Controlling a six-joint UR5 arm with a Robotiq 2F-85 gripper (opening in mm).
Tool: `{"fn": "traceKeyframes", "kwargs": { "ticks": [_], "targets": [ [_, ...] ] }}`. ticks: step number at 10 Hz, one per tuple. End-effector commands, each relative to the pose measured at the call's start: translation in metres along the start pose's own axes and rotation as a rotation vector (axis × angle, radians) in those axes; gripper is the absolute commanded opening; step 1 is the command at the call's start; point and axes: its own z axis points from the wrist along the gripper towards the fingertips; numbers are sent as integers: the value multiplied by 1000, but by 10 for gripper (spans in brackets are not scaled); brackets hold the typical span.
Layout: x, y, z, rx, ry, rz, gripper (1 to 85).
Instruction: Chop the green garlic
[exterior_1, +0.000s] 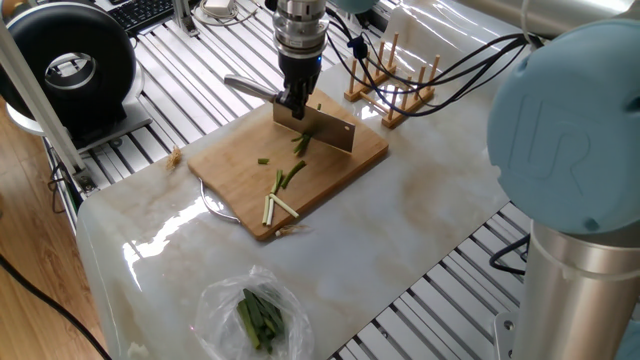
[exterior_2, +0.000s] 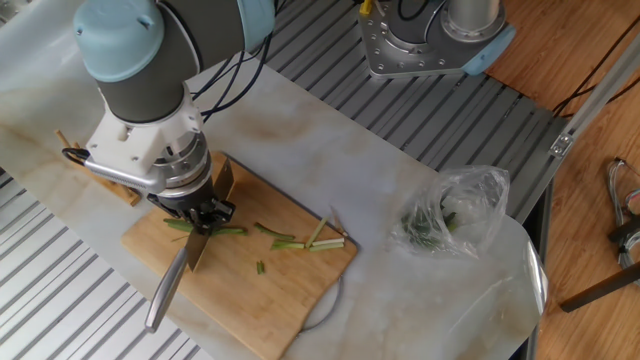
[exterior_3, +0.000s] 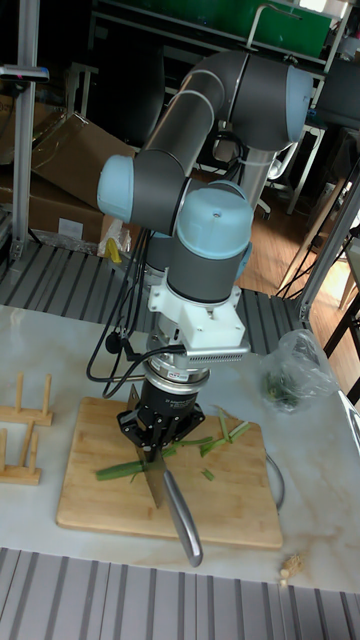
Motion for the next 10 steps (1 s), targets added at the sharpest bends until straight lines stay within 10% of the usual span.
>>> {"fn": "traceKeyframes", "kwargs": {
  "ticks": [1,10],
  "targets": [
    [-3,2,2,-4,-17,9,13],
    [-3,0,1,-14,-19,2,13]
  ]
}}
